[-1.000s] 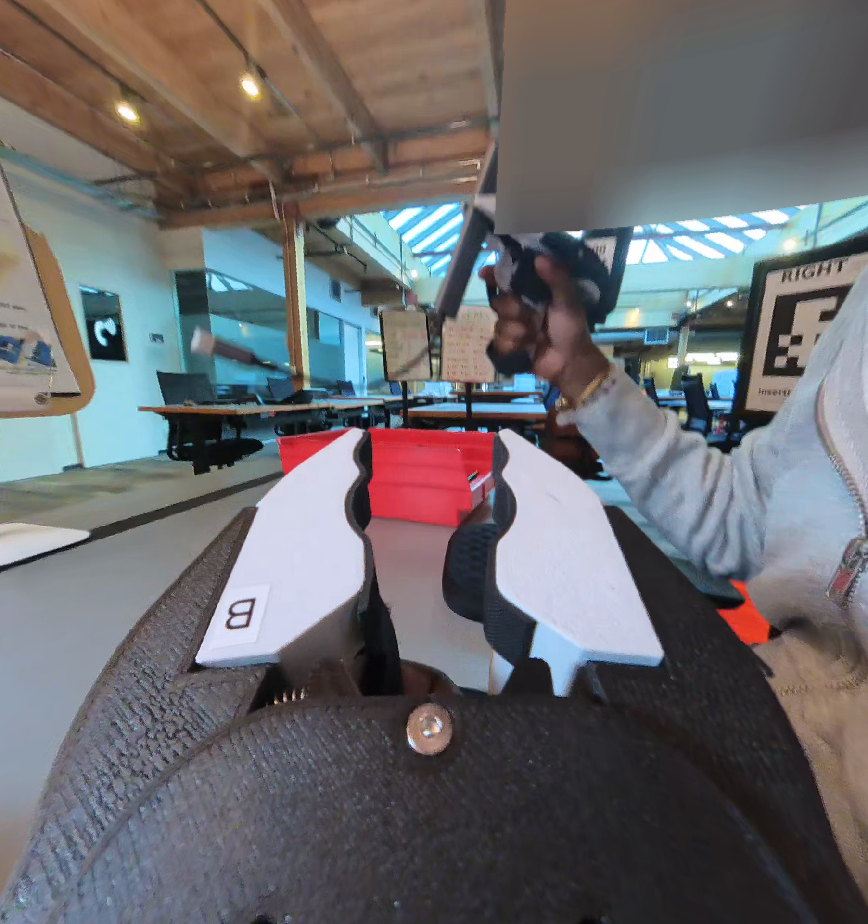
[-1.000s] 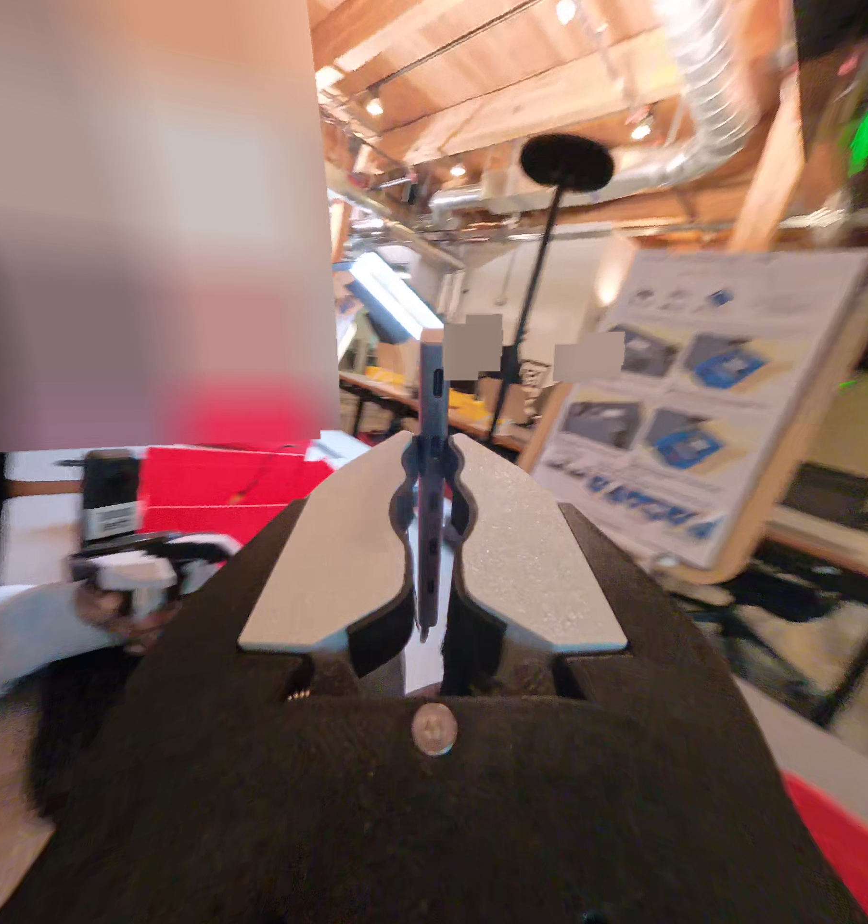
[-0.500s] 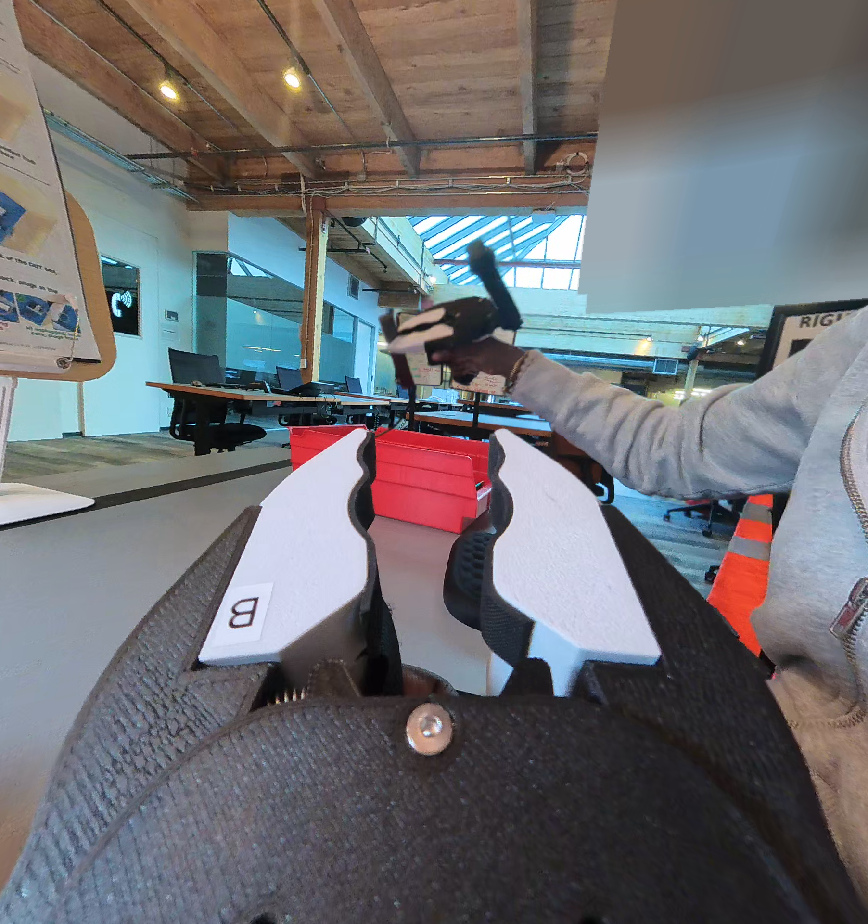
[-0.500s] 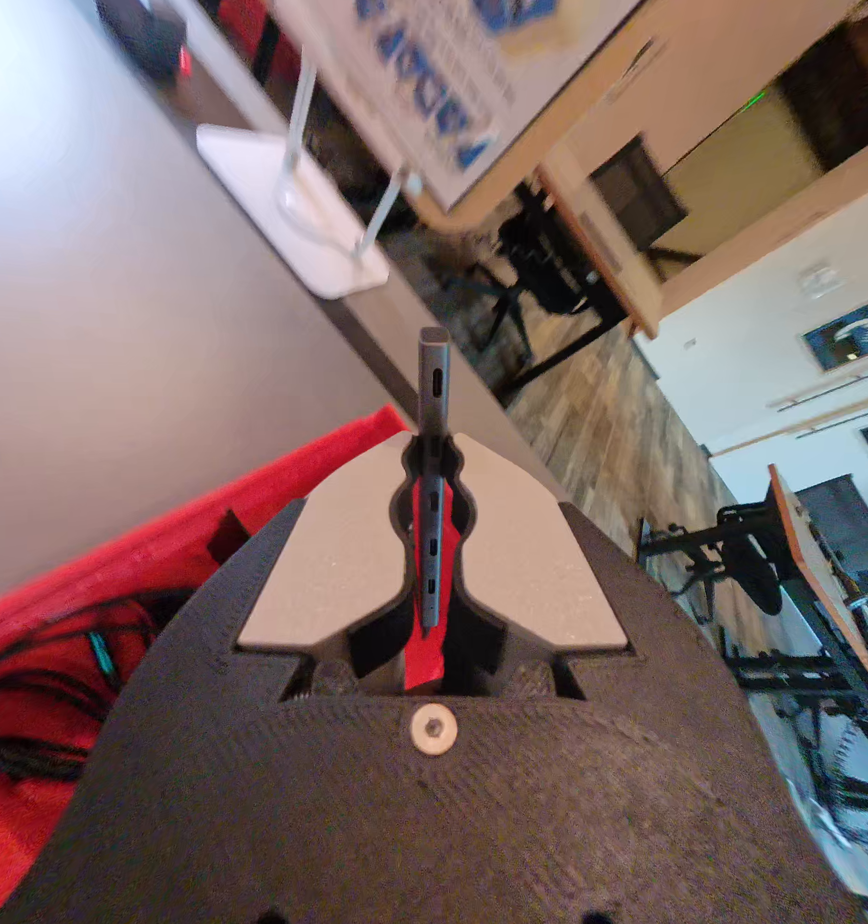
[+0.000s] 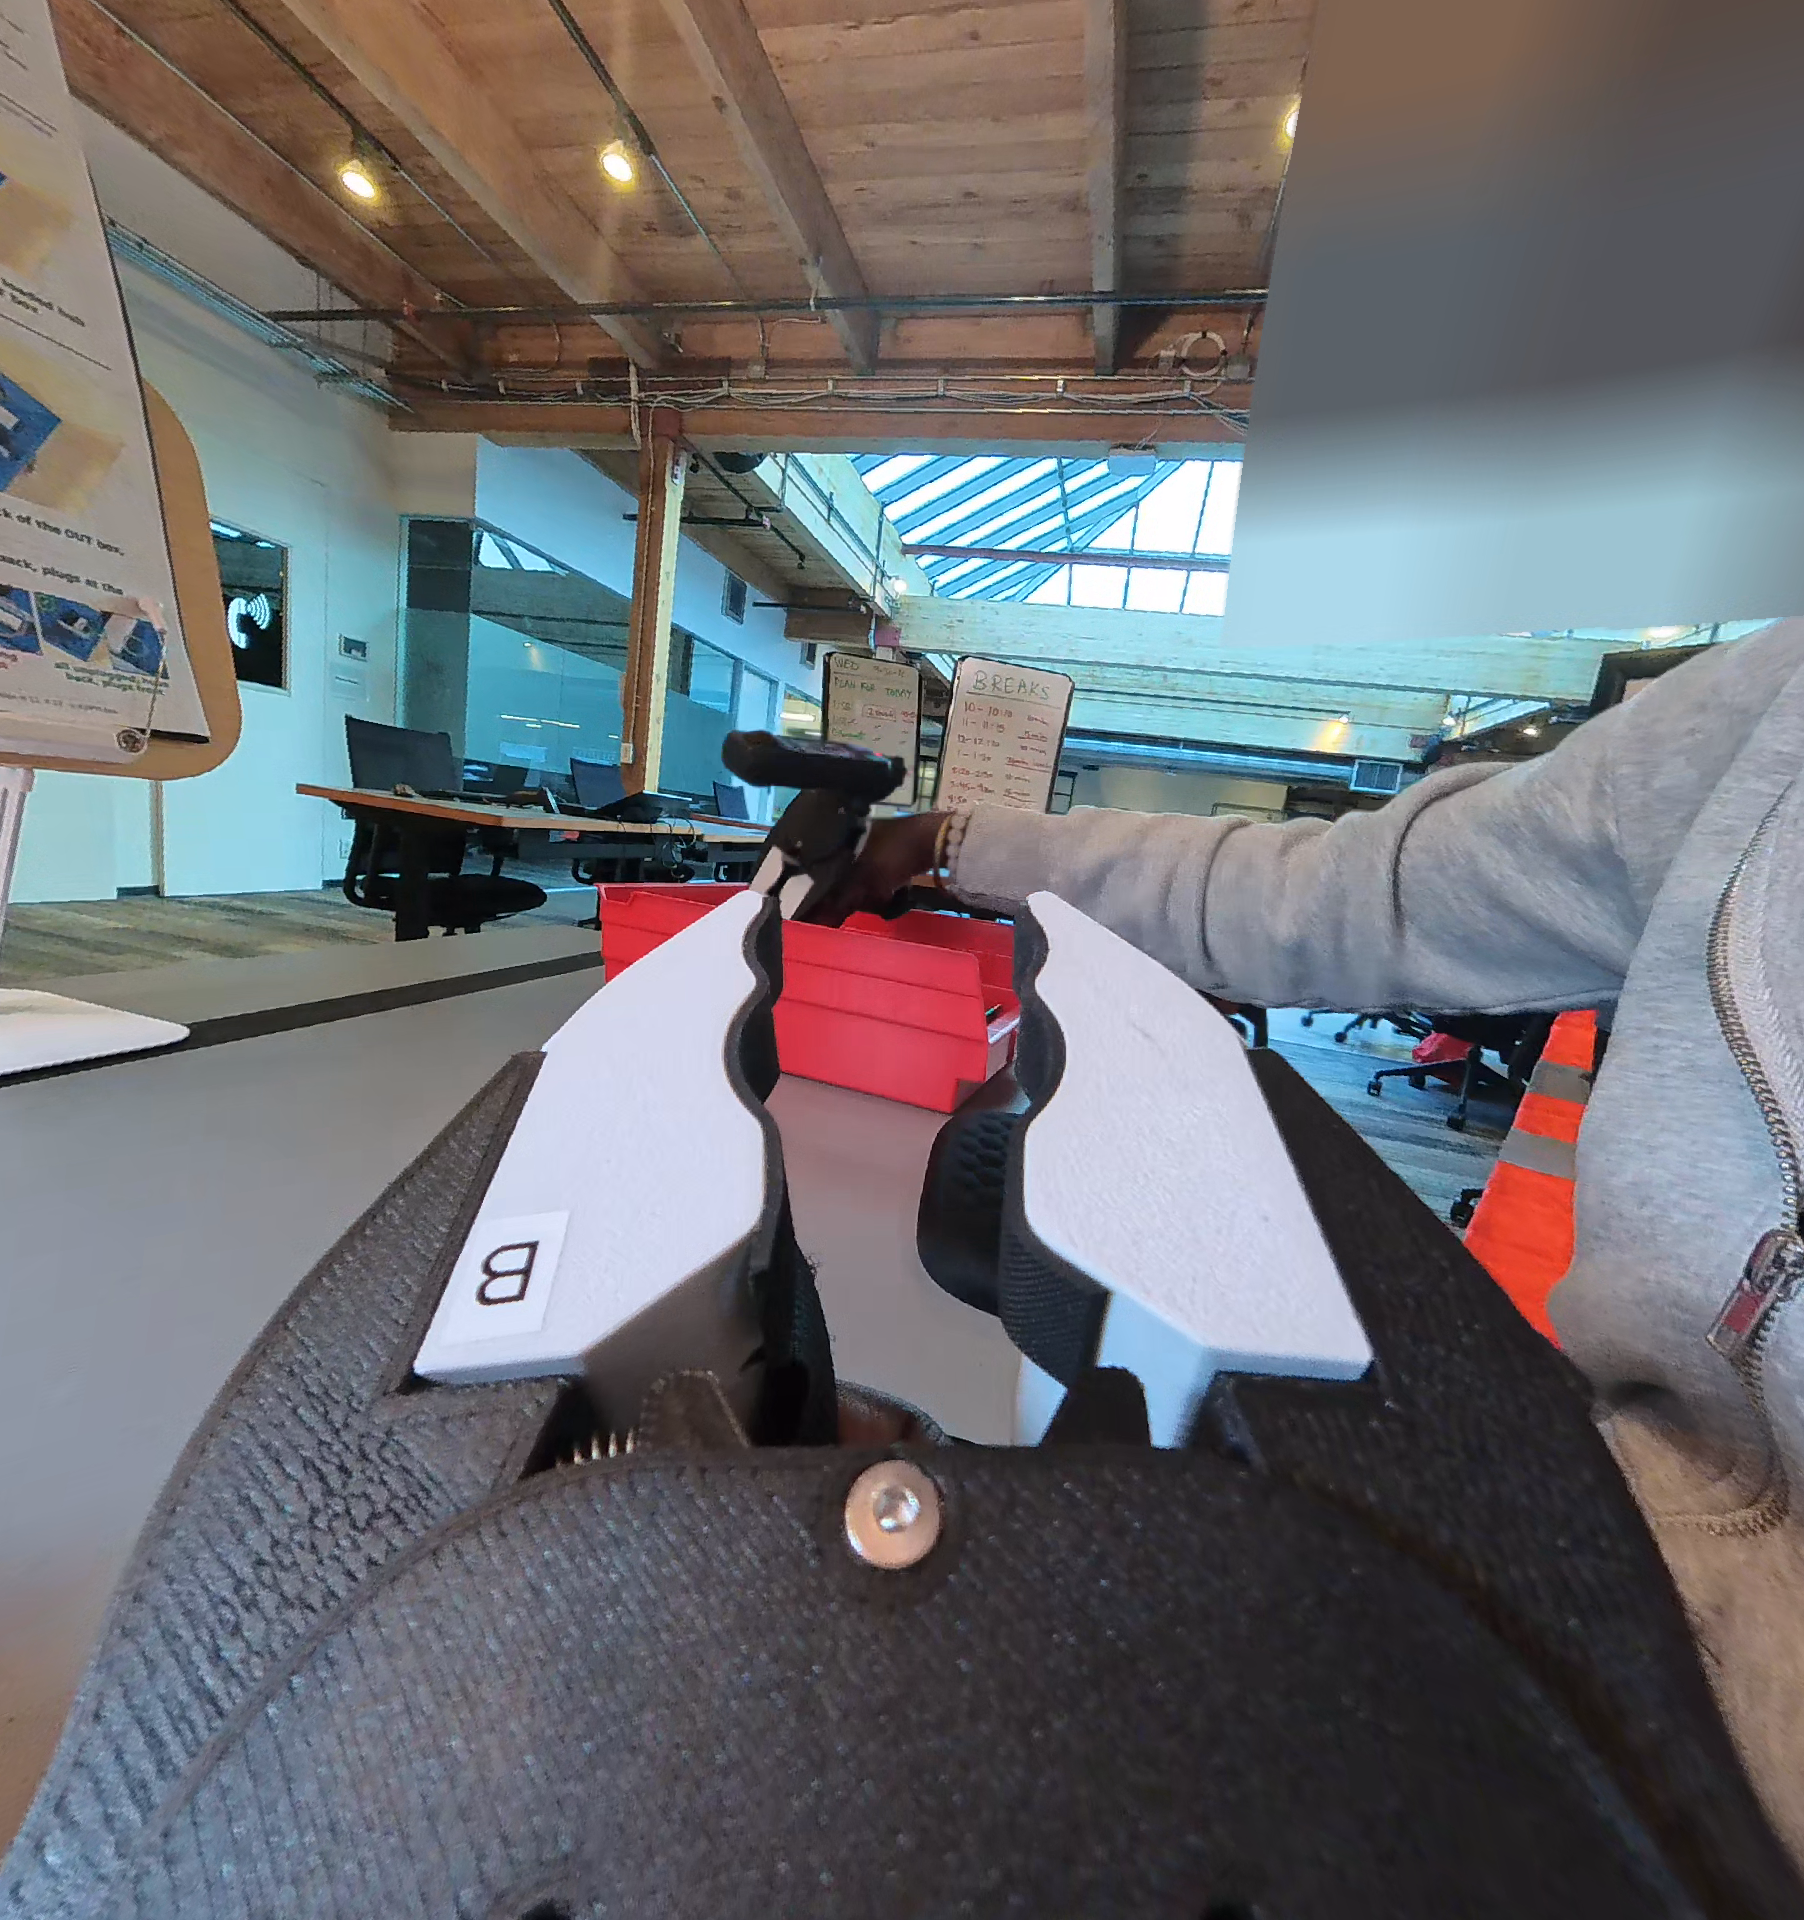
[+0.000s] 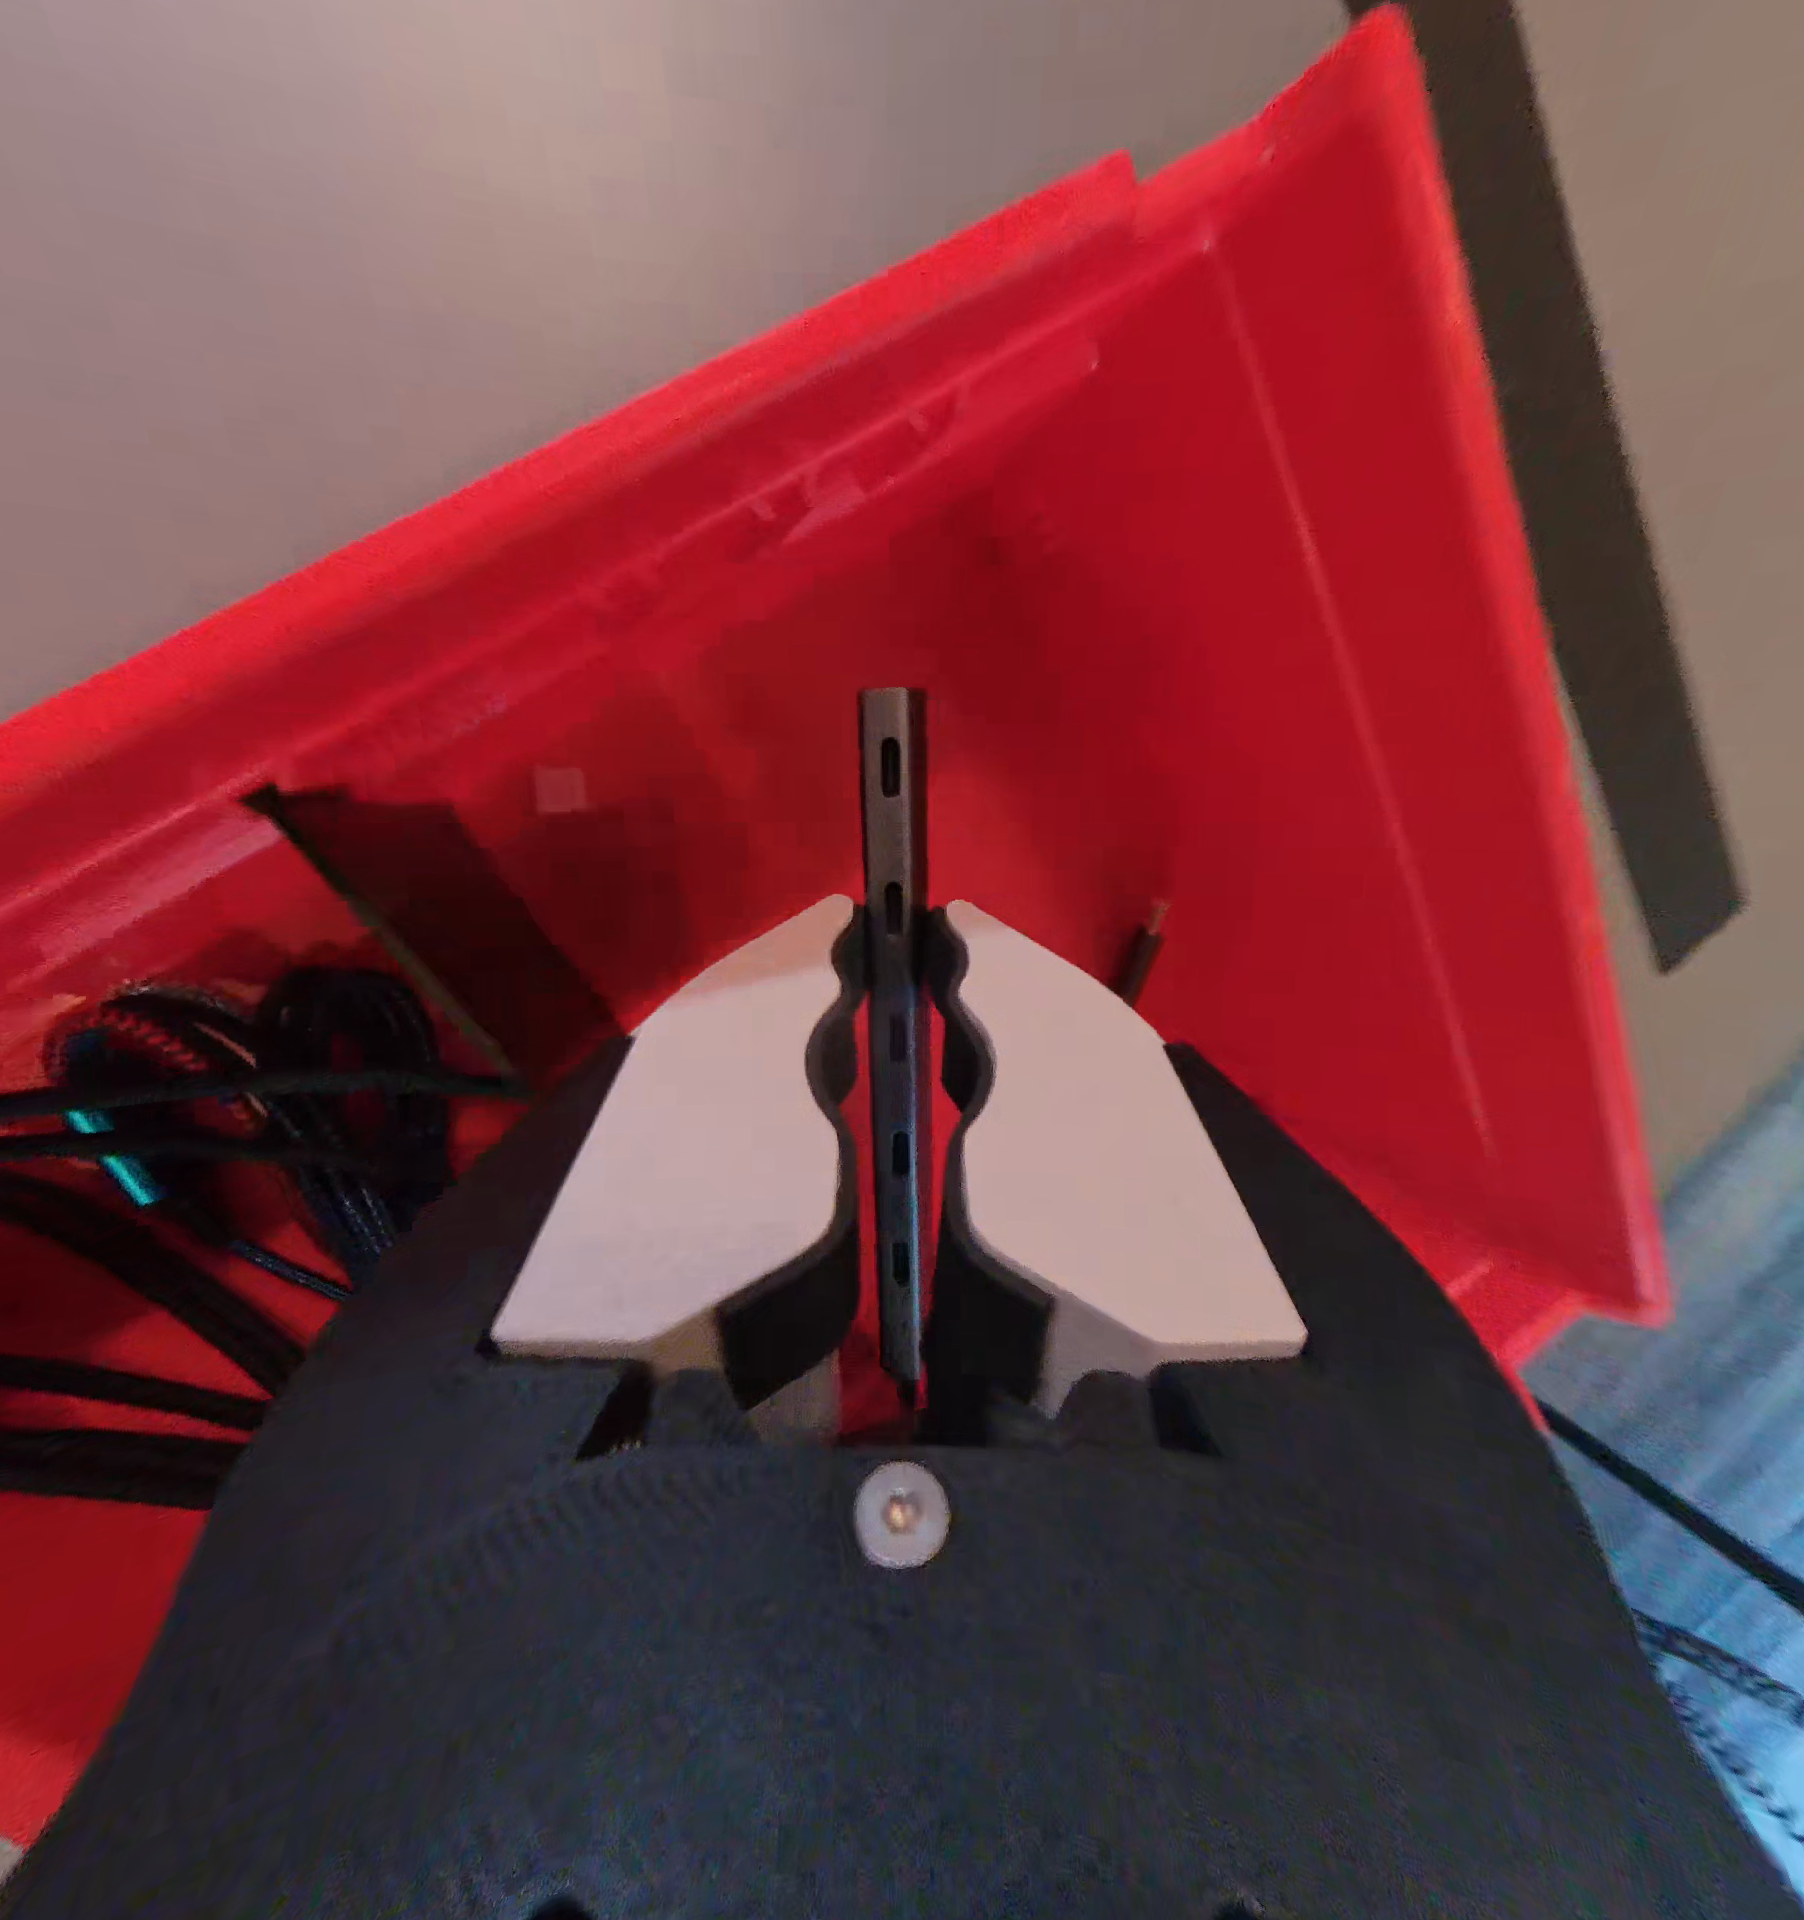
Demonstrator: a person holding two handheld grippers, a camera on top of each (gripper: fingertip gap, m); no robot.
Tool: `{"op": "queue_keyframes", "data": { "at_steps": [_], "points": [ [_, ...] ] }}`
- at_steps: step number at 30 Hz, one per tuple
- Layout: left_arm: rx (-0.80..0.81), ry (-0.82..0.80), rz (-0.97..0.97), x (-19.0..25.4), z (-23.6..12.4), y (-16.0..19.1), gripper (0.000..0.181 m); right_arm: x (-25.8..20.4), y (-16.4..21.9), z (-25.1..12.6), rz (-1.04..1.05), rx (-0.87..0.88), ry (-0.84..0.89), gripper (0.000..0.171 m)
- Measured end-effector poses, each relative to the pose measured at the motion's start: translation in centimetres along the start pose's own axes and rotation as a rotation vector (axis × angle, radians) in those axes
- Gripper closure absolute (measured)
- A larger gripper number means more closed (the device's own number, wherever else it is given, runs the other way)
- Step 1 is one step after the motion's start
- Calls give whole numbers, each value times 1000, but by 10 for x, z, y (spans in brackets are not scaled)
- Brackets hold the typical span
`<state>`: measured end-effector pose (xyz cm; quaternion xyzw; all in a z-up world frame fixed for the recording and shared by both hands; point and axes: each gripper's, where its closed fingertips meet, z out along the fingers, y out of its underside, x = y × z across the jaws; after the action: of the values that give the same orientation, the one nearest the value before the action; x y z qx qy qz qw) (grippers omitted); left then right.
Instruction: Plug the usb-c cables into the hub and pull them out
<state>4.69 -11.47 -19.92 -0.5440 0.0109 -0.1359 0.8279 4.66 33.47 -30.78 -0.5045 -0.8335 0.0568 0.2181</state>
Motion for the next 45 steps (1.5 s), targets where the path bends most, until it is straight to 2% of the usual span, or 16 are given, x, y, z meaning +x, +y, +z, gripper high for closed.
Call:
{"op": "queue_keyframes", "data": {
  "at_steps": [4,9,13,18,20,22,26,29,32,36,38,40,41,45],
  "points": [
    [-1,1,1,0,0,0,138,-6,5,12,49,-68,-85,157],
    [-2,4,9,2,0,0,138,-10,8,26,26,-135,-91,152],
    [-2,7,10,3,0,0,138,-3,-6,11,62,-45,-40,141],
    [-8,7,17,4,1,0,138,17,-31,-38,139,162,112,116],
    [-8,5,17,4,1,0,138,15,-46,-69,186,287,182,113],
    [-9,4,18,4,1,0,138,-2,-72,-112,269,508,237,114],
    [-11,4,17,4,1,1,138,-82,-111,-195,319,1038,243,104],
    [-10,3,14,4,1,0,138,-132,-112,-226,340,1325,336,99],
    [-13,5,24,5,1,1,139,-183,-117,-215,363,1451,236,101],
    [-9,3,26,6,1,0,138,-232,-132,-159,327,1371,68,84],
    [-11,2,25,6,1,0,139,-248,-142,-141,343,1388,-43,83],
    [-10,1,25,6,1,0,139,-251,-147,-129,391,1389,-117,92],
    [-8,1,25,6,1,-1,139,-249,-148,-130,402,1382,-123,90],
    [-20,13,-9,9,0,-3,139,-241,-140,-137,461,1456,-132,101]
  ]
}}
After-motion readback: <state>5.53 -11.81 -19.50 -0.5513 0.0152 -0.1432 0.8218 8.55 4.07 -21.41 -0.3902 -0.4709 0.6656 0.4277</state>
